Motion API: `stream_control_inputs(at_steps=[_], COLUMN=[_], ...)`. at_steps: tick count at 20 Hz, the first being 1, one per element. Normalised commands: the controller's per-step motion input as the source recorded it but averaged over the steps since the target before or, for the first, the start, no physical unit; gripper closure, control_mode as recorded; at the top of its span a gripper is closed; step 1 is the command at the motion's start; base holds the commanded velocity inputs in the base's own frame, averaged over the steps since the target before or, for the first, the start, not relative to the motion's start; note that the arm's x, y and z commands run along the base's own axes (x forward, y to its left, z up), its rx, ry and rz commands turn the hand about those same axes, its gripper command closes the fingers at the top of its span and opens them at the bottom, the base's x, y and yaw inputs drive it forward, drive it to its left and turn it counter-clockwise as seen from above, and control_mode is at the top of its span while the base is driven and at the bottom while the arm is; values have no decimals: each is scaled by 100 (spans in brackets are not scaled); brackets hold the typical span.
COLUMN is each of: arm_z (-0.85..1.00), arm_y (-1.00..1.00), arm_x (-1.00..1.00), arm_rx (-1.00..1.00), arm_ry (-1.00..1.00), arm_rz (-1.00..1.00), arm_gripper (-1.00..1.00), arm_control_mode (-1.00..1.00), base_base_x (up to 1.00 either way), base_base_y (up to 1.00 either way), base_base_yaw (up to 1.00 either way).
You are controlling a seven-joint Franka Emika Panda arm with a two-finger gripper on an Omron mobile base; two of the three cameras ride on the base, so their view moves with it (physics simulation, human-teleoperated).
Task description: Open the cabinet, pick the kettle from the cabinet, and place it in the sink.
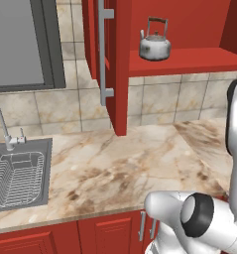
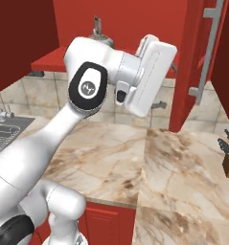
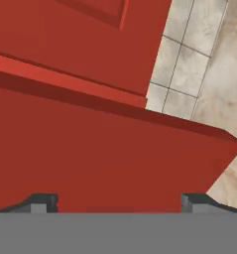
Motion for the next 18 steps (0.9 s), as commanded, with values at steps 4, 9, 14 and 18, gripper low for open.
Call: stream_control_inputs(at_steps=[4,9,14,18], arm_z=[0,0,0,5], arm_y=[-63,-43,21,57], arm_x=[-27,-12,0,0], arm_rx=[1,0,1,0], arm_ry=[6,11,12,11], arm_rz=[-4,0,7,17], arm_gripper=[-100,-100,-100,-100], arm_control_mode=[-100,-100,-100,-100], base_base_x=[0,0,0,0], base_base_y=[0,0,0,0], base_base_yaw=[0,0,0,0])
